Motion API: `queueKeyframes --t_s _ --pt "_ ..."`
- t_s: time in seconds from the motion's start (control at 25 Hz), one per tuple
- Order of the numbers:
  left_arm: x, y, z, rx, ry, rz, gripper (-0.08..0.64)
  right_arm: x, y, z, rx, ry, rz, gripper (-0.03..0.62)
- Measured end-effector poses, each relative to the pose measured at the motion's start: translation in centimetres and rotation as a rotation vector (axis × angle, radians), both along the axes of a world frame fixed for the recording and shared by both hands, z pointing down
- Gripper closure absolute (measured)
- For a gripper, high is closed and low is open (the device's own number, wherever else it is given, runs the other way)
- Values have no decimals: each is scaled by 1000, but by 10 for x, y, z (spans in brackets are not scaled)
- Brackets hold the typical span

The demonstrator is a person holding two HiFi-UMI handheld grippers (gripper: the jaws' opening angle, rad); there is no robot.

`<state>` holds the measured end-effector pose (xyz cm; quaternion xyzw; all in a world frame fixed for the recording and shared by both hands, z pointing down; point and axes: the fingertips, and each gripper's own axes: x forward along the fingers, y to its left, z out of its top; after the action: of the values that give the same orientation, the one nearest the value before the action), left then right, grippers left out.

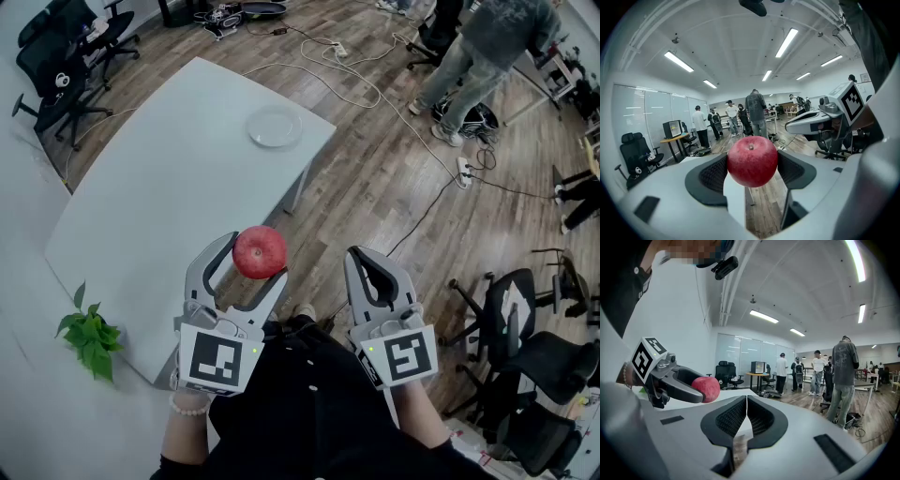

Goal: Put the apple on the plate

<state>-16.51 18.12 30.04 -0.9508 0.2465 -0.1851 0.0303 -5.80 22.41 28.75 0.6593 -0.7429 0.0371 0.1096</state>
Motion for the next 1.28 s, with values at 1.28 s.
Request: queueKeyframes --t_s 1.28 --pt "38 18 -12 20 -5 -95 215 51 24 0 15 -48 -42 548"
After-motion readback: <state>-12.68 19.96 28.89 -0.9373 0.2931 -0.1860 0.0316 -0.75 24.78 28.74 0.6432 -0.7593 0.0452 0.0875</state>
